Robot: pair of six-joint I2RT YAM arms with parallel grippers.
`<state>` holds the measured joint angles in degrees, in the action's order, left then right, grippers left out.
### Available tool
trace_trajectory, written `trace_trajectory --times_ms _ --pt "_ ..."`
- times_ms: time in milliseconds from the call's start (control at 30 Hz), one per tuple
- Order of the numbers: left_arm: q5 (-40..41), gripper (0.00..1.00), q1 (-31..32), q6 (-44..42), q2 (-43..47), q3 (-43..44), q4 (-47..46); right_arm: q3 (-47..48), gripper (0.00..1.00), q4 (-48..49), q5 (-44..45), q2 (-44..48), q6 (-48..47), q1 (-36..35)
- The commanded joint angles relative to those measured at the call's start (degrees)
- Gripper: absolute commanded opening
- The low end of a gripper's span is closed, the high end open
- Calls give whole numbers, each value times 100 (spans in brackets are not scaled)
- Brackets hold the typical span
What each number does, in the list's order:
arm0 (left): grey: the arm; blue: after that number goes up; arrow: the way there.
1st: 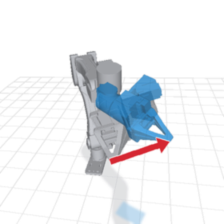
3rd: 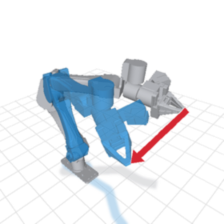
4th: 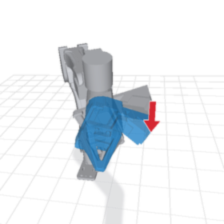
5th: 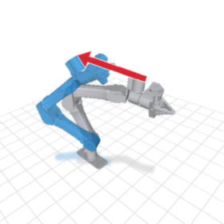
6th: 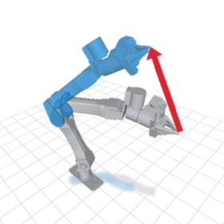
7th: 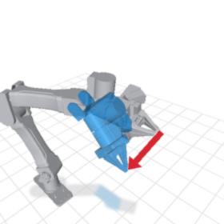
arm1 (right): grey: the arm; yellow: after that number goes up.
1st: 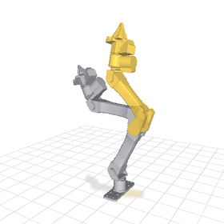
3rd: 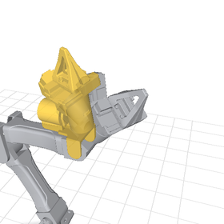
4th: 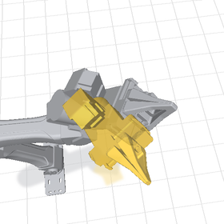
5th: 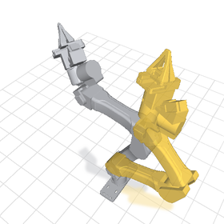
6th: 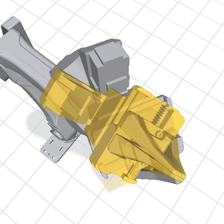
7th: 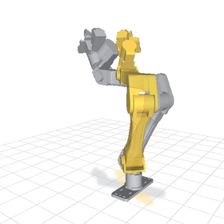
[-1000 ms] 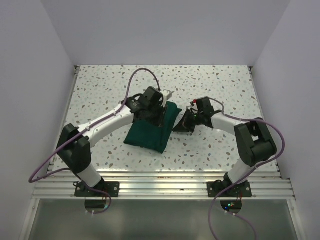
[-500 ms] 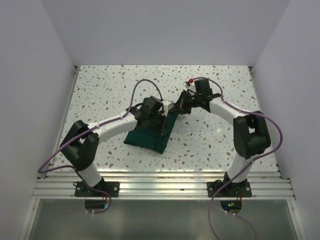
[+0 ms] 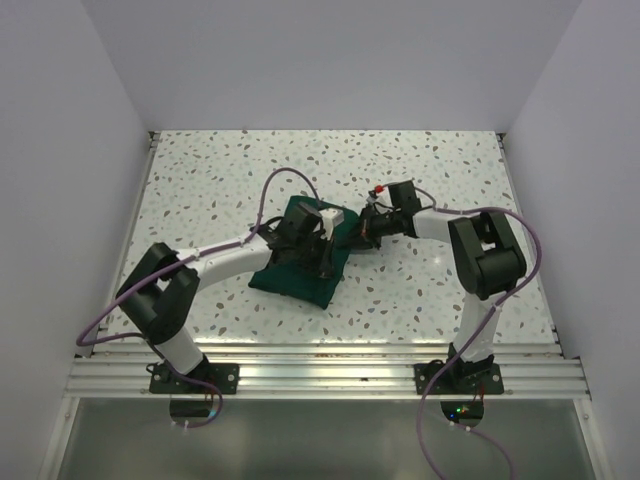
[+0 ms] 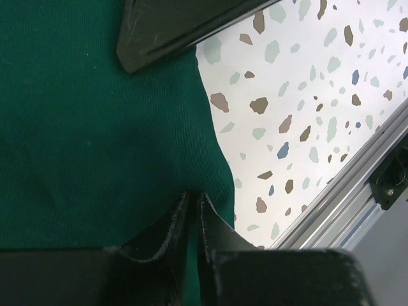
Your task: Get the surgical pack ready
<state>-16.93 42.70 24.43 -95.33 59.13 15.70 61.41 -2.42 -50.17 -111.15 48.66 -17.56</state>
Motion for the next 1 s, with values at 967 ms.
trace_trajectory --times_ms 967 --pt "57 4 195 -315 363 -517 45 724 0 576 -291 -952 -278 587"
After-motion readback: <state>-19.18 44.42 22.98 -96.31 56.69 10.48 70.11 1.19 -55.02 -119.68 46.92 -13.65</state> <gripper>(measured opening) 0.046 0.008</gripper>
